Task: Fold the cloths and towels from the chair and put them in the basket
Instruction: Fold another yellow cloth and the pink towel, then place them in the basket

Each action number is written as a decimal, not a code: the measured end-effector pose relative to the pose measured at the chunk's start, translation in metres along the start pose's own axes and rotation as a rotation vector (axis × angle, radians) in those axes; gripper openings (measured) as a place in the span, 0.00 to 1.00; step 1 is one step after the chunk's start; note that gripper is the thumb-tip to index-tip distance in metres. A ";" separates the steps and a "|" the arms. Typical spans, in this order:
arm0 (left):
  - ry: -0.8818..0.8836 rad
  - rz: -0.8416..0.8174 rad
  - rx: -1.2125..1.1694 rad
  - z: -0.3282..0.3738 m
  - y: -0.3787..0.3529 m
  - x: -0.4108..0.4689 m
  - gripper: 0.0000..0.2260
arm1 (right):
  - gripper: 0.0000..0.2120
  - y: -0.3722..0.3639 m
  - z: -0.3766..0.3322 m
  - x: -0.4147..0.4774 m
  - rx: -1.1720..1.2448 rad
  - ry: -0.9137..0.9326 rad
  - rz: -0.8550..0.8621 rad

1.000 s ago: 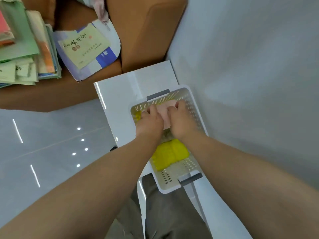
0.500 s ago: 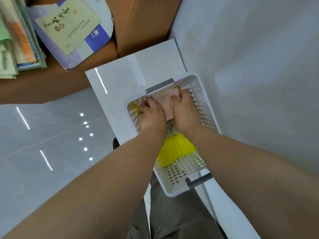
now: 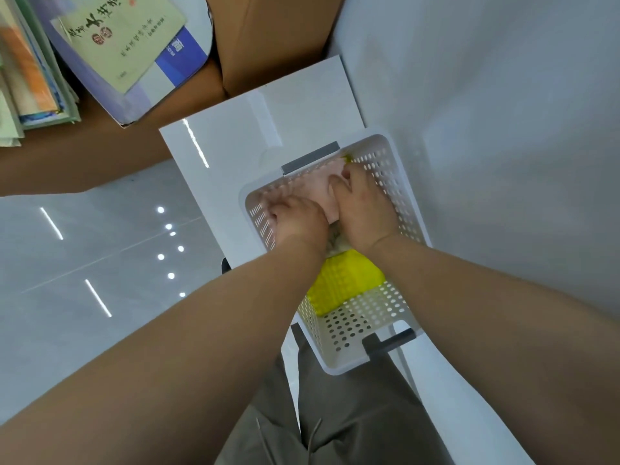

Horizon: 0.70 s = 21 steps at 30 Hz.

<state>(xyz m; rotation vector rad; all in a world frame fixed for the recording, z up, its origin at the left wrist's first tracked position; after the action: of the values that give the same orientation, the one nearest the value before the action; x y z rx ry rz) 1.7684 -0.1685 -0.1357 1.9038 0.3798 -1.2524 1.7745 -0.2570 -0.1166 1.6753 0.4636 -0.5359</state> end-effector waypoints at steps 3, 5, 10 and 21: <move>-0.005 -0.040 0.072 -0.003 -0.008 0.005 0.22 | 0.18 -0.004 0.001 0.002 -0.063 0.007 -0.013; -0.012 -0.010 0.125 -0.003 -0.005 0.004 0.22 | 0.20 -0.005 0.001 0.005 -0.124 -0.013 -0.018; -0.003 -0.006 0.203 -0.006 -0.008 0.003 0.23 | 0.19 -0.009 -0.006 0.011 -0.246 -0.060 -0.008; -0.049 0.010 0.289 -0.006 -0.008 -0.002 0.23 | 0.20 -0.009 -0.005 0.021 -0.408 -0.117 -0.038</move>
<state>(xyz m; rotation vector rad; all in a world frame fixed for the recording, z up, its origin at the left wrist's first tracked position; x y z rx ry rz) 1.7656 -0.1586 -0.1366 2.1070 0.1688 -1.4055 1.7871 -0.2500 -0.1357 1.2406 0.4837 -0.5241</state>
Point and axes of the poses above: each hand's wrist, its own x-axis towards the middle knuckle, its own y-axis out of the back of the hand, z = x × y, the point moved 9 cm from there along x, towards the middle knuckle, and after that the axes turned 9 degrees about -z, right-handed, at the moved point
